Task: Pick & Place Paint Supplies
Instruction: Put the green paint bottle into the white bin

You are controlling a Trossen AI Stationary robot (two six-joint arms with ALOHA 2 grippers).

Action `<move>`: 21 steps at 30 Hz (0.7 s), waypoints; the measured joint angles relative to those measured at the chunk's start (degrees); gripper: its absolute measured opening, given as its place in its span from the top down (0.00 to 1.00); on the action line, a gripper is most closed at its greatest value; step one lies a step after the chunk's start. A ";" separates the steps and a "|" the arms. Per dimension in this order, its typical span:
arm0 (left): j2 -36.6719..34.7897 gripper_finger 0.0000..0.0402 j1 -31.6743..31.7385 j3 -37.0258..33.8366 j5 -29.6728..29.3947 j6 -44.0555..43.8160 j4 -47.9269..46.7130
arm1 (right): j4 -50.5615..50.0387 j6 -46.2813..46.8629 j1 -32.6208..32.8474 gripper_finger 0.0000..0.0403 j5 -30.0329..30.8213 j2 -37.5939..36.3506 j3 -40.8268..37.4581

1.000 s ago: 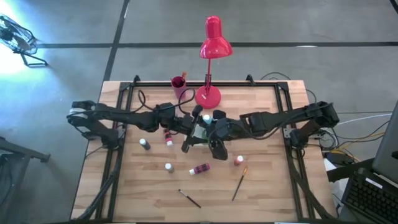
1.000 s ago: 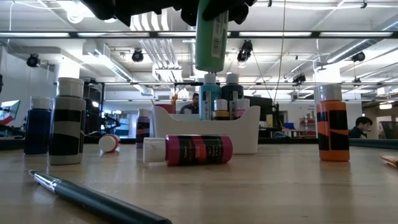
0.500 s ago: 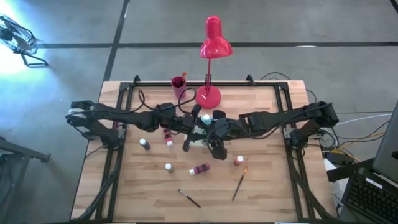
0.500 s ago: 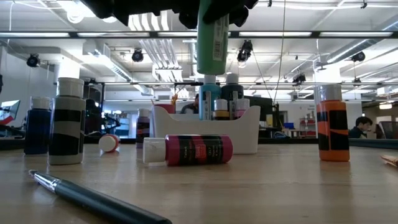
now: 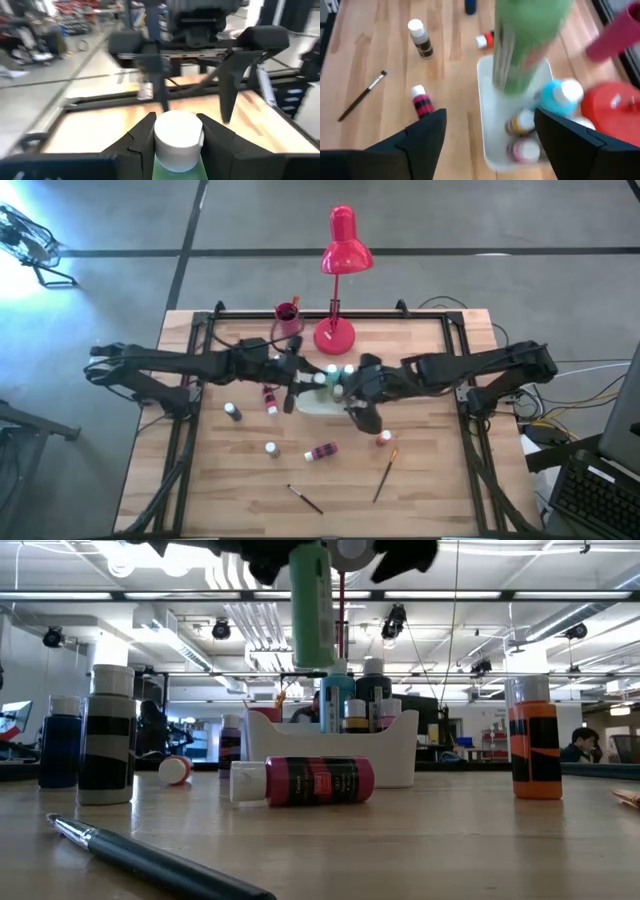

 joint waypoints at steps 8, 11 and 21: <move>-2.51 0.70 1.12 -4.77 -2.26 0.45 3.46 | -10.32 11.04 0.52 0.30 12.44 -10.26 -3.76; -2.66 0.70 1.64 -5.87 -2.49 -0.64 4.43 | -11.37 14.87 0.52 0.33 17.41 -15.86 -6.81; -2.74 0.70 2.67 -10.91 -2.56 -2.64 7.38 | -11.31 25.87 -1.49 0.45 30.37 -30.96 -18.73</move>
